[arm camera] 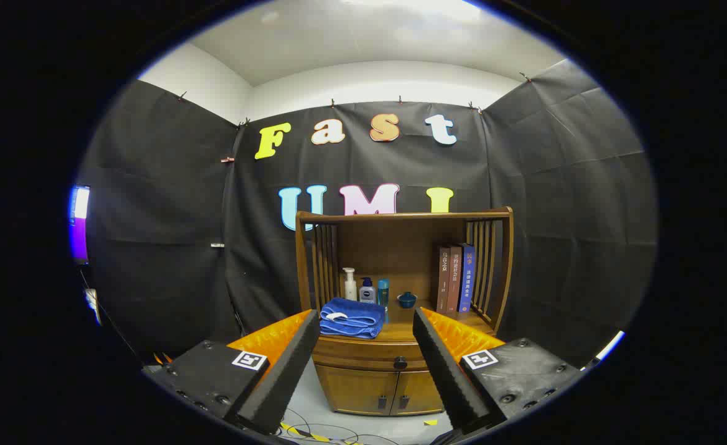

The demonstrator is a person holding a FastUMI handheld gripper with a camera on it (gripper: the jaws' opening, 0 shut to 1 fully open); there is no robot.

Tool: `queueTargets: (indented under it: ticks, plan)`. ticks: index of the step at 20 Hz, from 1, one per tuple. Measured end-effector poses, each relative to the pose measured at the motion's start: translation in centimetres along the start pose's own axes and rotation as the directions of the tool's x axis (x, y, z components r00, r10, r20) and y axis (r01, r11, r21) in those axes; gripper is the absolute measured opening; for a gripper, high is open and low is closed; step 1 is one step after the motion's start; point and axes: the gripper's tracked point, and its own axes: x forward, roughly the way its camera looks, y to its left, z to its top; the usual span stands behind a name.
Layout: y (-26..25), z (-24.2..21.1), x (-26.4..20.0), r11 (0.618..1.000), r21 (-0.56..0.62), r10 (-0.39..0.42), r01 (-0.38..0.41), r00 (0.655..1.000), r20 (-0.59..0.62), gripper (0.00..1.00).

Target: Pull open the drawer, take out the items inside it, and place them on the countertop above the cabinet.

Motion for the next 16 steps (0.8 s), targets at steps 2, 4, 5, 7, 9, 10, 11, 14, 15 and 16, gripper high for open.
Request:
queueTargets:
  ticks: [2, 4, 5, 7, 9, 10, 11, 14, 15, 16]
  plan:
    - [-0.3, -0.1, -0.1, 1.000, 0.005, -0.015, 0.015, 1.000, 0.007, 0.99]
    - [-0.3, -0.7, -0.3, 0.999, 0.033, -0.012, 0.012, 1.000, 0.004, 0.99]
    - [-0.4, -1.0, -0.4, 0.999, 0.048, -0.008, 0.008, 1.000, 0.000, 0.99]
    - [-0.6, -1.6, -0.4, 0.998, 0.059, -0.009, 0.010, 1.000, -0.014, 0.99]
    - [-0.7, -1.9, -0.5, 0.999, 0.052, -0.008, 0.010, 1.000, -0.023, 0.99]
    - [-0.5, -1.8, -0.5, 0.999, 0.051, -0.006, 0.007, 1.000, -0.024, 0.99]
    - [-0.2, -1.8, -0.5, 0.999, 0.053, -0.002, 0.004, 1.000, -0.024, 0.99]
    - [0.1, -1.7, -0.5, 0.999, 0.048, 0.003, -0.002, 1.000, -0.025, 0.99]
    - [0.3, -1.8, -0.4, 0.999, 0.047, 0.006, -0.004, 1.000, -0.027, 0.99]
    - [0.5, -1.8, -0.4, 0.999, 0.045, 0.007, -0.006, 1.000, -0.028, 0.99]
